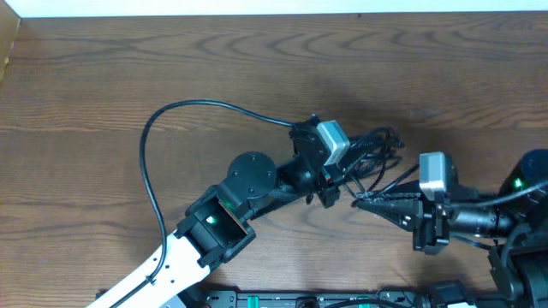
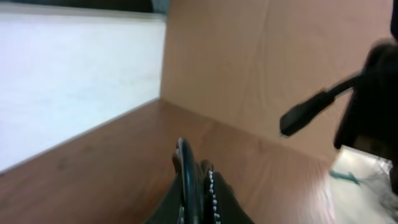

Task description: Untangle cables

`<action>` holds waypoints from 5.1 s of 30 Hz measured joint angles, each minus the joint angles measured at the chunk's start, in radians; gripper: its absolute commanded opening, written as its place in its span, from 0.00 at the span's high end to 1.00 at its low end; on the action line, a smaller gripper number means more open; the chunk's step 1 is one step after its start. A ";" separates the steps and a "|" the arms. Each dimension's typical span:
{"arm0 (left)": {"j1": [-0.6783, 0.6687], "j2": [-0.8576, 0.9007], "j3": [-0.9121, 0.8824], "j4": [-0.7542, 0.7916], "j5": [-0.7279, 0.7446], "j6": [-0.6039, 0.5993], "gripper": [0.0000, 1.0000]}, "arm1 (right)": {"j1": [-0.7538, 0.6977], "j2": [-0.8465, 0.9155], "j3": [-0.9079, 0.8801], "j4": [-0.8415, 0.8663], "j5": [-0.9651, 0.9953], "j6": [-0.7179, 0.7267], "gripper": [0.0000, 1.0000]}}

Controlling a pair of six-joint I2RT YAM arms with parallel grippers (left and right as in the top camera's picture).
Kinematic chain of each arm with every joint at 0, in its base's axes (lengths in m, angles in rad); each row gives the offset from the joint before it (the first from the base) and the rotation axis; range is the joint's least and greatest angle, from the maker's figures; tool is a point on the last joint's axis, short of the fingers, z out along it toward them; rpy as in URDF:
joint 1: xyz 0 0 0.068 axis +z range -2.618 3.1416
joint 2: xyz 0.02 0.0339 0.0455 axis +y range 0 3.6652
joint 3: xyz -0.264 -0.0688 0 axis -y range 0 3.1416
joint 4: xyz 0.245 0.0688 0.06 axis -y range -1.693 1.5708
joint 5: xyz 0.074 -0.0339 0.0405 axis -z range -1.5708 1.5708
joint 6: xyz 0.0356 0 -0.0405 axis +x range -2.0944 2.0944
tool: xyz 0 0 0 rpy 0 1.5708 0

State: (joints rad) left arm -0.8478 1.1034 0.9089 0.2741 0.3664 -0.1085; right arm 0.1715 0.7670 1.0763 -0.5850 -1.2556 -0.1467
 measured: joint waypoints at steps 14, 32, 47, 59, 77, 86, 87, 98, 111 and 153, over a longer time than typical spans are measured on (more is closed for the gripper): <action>0.000 -0.058 0.000 -0.061 -0.167 0.000 0.93 | 0.000 -0.002 0.000 -0.119 0.158 0.062 0.99; 0.001 -0.196 0.000 -0.077 -0.295 0.022 0.92 | 0.000 -0.002 0.001 -0.421 0.579 0.084 0.07; 0.001 -0.196 0.000 -0.128 -0.295 0.219 0.92 | 0.000 -0.002 0.001 -0.556 0.596 -0.068 0.01; 0.001 -0.196 0.000 -0.299 -0.166 0.241 0.92 | 0.000 -0.002 0.001 -0.435 0.618 -0.083 0.11; 0.001 -0.196 0.000 -0.353 0.202 0.309 0.92 | 0.000 -0.003 0.001 -0.394 0.785 -0.084 0.13; 0.002 -0.196 0.000 -0.352 0.343 0.316 0.93 | 0.000 -0.002 0.001 -0.382 0.867 -0.072 0.14; 0.002 -0.196 0.000 -0.352 0.361 0.316 0.92 | 0.000 -0.002 0.001 -0.371 0.865 -0.071 0.14; 0.000 -0.156 0.000 -0.353 0.489 0.315 0.93 | -0.003 0.002 0.001 -0.262 0.690 -0.053 0.15; 0.000 -0.155 0.000 -0.353 0.475 0.315 0.93 | -0.004 0.003 0.001 -0.216 0.682 -0.014 0.07; 0.001 -0.225 0.000 -0.219 -0.171 -0.440 0.92 | 0.000 0.002 0.001 -0.512 0.248 -0.261 0.08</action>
State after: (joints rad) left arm -0.8471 0.8780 0.9089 0.0551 0.1959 -0.5484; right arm 0.1715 0.7692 1.0775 -1.0966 -1.0073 -0.4080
